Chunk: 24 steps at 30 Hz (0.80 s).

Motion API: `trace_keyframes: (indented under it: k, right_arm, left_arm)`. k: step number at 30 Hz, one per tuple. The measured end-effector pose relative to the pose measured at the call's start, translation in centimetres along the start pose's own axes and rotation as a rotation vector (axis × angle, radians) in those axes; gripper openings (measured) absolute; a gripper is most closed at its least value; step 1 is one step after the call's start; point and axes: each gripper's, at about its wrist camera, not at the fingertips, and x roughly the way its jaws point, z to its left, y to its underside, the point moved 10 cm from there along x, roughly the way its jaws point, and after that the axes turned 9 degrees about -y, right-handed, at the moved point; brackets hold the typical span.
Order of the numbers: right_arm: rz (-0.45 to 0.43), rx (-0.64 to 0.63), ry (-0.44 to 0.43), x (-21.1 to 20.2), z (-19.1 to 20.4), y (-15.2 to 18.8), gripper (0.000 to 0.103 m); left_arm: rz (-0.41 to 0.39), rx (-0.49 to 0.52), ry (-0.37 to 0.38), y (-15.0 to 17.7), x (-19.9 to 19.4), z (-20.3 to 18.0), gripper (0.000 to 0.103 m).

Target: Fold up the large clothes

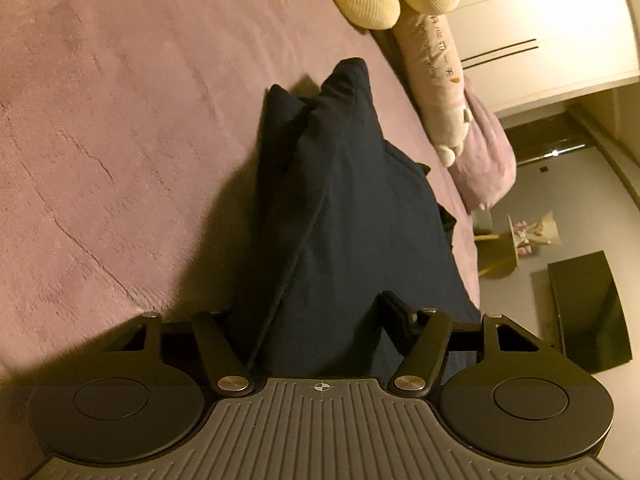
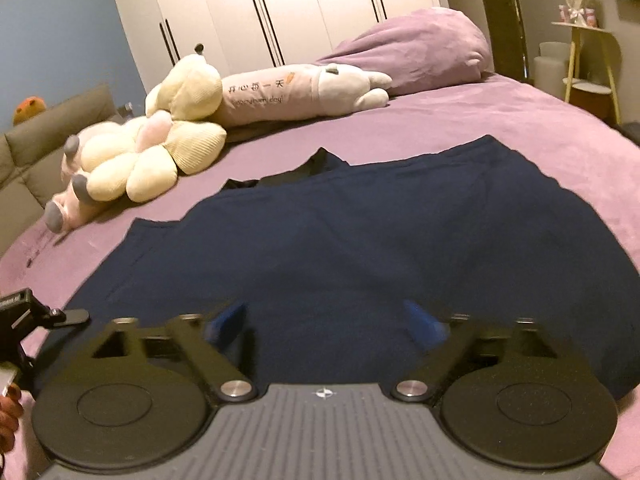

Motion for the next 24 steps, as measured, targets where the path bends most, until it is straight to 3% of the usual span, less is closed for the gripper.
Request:
trace_keyframes:
  k: [3, 5, 10, 12, 16, 18, 23, 24]
  right_arm:
    - [0.017, -0.014, 0.024, 0.0, 0.0, 0.1, 0.018]
    - [0.011, -0.023, 0.038, -0.3, 0.1, -0.1, 0.009]
    - [-0.019, -0.030, -0.015, -1.0, 1.9, -0.7, 0.008]
    - [0.007, -0.032, -0.028, -0.4, 2.6, -0.4, 0.008]
    - [0.126, -0.032, 0.033, 2.0, 2.2, 2.2, 0.008]
    - [0.134, -0.047, 0.039, 2.0, 2.2, 2.2, 0.008]
    - [-0.005, -0.075, 0.038, -1.0, 3.1, 0.4, 0.007]
    - [0.002, -0.061, 0.018, -0.8, 3.1, 0.9, 0.007]
  left_arm:
    - [0.003, -0.010, 0.012, 0.0, -0.4, 0.0, 0.056]
    - [-0.005, -0.016, 0.027, 0.0, -1.0, -0.3, 0.052]
    - [-0.034, 0.004, 0.057, -0.5, -2.4, -2.1, 0.047]
    - [-0.043, 0.015, 0.064, -0.6, -2.8, -3.0, 0.046]
    - [-0.055, 0.050, 0.076, -0.4, -3.6, -5.0, 0.044]
    - [-0.064, 0.065, 0.074, -0.5, -4.1, -6.0, 0.044]
    - [-0.079, 0.091, 0.093, -0.4, -5.4, -9.0, 0.043]
    - [-0.079, 0.095, 0.095, -0.3, -5.5, -9.5, 0.042]
